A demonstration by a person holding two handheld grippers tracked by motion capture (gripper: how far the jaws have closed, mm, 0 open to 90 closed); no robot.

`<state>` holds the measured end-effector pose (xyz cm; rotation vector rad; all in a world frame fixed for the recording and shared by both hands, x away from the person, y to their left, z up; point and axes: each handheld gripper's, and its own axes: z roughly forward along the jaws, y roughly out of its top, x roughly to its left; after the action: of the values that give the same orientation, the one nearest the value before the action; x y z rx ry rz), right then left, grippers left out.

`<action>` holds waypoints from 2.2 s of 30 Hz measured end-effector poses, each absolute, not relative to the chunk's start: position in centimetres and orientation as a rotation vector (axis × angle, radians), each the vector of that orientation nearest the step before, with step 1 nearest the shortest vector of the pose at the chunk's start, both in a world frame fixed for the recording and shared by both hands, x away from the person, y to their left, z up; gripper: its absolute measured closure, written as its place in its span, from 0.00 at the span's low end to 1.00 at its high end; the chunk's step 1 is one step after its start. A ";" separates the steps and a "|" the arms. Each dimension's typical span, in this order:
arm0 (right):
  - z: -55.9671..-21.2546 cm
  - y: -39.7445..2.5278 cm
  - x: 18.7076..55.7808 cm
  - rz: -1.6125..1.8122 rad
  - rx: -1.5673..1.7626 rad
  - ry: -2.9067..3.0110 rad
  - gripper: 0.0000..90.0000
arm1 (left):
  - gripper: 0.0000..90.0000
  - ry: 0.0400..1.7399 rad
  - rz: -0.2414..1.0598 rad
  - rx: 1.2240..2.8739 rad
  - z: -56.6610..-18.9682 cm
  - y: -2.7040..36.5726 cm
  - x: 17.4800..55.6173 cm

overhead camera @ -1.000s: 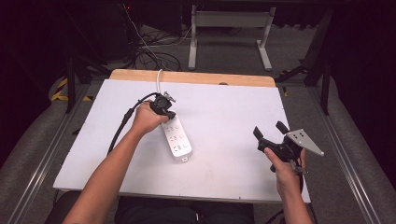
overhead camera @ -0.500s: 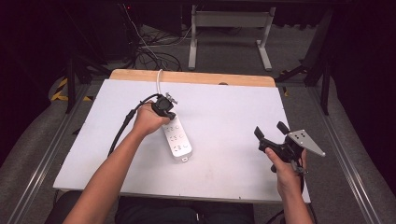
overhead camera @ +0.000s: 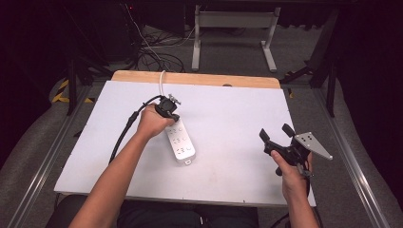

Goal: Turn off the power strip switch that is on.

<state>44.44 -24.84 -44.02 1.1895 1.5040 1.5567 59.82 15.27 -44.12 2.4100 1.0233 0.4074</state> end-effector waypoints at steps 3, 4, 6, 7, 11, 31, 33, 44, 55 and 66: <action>-44.1 -24.8 44.5 1.564 1.199 1.500 0.09 | 1.00 1.034 0.385 2.439 -43.9 15.0 60.2; -44.1 -24.8 44.5 1.564 1.196 1.501 0.09 | 1.00 1.035 0.386 2.444 -43.8 14.9 60.3; -44.0 -24.8 44.4 1.562 1.192 1.506 0.09 | 1.00 1.048 0.381 2.431 -43.9 14.8 60.5; -44.0 -24.7 44.4 1.564 1.193 1.506 0.09 | 1.00 1.047 0.379 2.435 -43.8 14.7 60.6; -44.0 -24.7 44.5 1.564 1.196 1.507 0.09 | 1.00 1.056 0.363 2.440 -43.8 14.8 60.7; -44.0 -25.0 44.3 1.563 1.204 1.496 0.09 | 1.00 1.046 0.421 2.414 -44.0 14.9 60.0; -44.1 -25.0 44.3 1.557 1.203 1.498 0.09 | 1.00 1.063 0.427 2.392 -44.1 15.0 59.9; -44.1 -24.8 44.5 1.560 1.205 1.505 0.10 | 1.00 1.084 0.446 2.359 -44.0 15.2 60.0; -44.1 -24.8 44.5 1.556 1.204 1.506 0.10 | 1.00 1.103 0.480 2.127 -42.7 18.1 59.9; -44.3 -24.8 44.7 1.543 1.201 1.526 0.10 | 1.00 1.097 0.670 1.863 -40.0 23.8 58.0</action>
<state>44.73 -24.83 -44.31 1.2011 1.5263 1.5431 57.99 23.78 -40.05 1.8630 1.0973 0.6703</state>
